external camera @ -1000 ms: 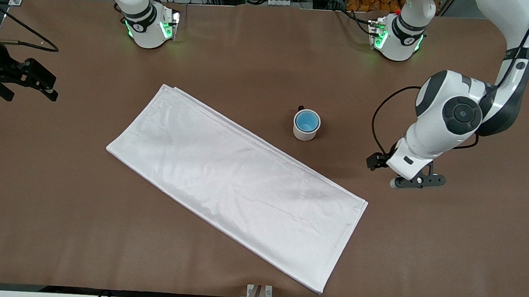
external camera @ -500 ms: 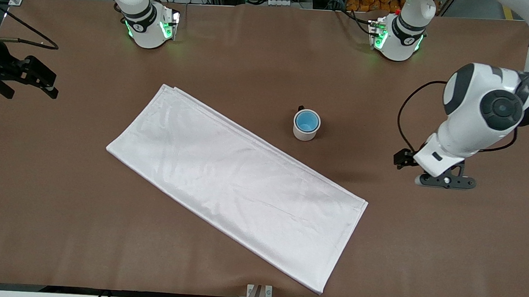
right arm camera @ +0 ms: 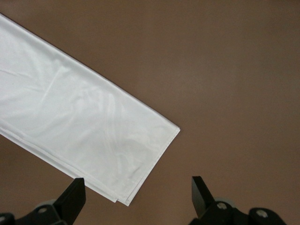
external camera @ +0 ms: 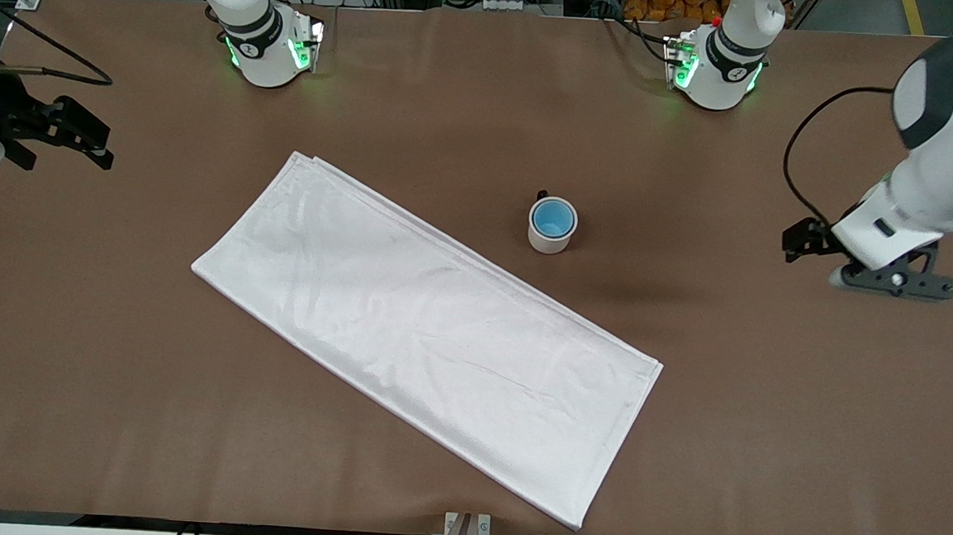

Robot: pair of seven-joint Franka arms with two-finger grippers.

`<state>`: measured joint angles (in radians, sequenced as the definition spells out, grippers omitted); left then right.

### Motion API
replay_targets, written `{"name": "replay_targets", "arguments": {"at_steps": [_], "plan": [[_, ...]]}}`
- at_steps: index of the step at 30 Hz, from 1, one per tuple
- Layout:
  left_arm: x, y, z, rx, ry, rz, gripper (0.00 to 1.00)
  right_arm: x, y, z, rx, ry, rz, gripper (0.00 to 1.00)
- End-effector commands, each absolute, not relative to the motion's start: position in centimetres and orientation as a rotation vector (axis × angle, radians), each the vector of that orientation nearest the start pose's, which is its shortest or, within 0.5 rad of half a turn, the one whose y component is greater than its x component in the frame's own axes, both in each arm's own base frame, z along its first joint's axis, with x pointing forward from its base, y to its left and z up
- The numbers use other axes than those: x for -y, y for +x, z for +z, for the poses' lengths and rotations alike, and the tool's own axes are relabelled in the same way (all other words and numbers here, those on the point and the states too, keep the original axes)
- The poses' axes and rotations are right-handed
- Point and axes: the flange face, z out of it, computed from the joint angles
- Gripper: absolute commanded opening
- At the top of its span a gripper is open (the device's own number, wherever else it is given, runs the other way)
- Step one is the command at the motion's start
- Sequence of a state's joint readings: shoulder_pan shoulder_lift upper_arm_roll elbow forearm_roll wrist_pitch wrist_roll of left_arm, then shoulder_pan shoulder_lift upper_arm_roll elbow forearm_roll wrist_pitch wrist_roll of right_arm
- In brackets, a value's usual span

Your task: Place blue cup into white mug on table

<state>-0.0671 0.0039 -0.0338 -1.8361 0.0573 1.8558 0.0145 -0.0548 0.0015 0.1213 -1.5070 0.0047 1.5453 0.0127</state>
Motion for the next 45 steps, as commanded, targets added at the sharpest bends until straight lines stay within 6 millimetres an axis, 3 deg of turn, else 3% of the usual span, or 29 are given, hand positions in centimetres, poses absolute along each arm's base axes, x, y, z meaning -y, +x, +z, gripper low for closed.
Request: {"name": "replay_targets", "arguments": {"at_steps": [1, 9, 13, 15, 20, 27, 33, 45], "plan": [[3.9, 54.5, 55.8, -0.168, -3.121, -0.113, 1.0, -3.8, 54.7, 65.4, 0.085, -3.117, -0.063, 1.0], [3.3, 53.1, 59.3, -0.167, -3.111, -0.163, 1.0, -4.4, 54.1, 64.3, 0.101, -3.121, -0.065, 1.0], [4.3, 52.9, 61.1, -0.291, -3.096, -0.164, 1.0, -4.4, 54.0, 64.1, 0.101, -3.122, -0.065, 1.0], [4.0, 53.0, 61.8, -0.324, -3.096, -0.182, 1.0, -4.4, 54.0, 64.2, 0.101, -3.122, -0.065, 1.0], [4.3, 53.4, 62.1, -0.317, -3.166, -0.203, 1.0, -4.4, 54.1, 64.1, 0.101, -3.121, -0.063, 1.0], [4.7, 54.9, 60.1, -0.324, -3.177, -0.147, 1.0, -4.7, 54.2, 64.2, 0.122, -3.12, -0.07, 1.0], [5.2, 55.3, 59.8, -0.327, -3.171, -0.139, 1.0, -5.2, 54.2, 64.5, 0.147, -3.132, -0.079, 1.0], [5.1, 56.5, 61.3, -0.338, -3.157, -0.116, 1.0, -5.2, 54.1, 64.4, 0.149, -3.133, -0.062, 1.0]]}}
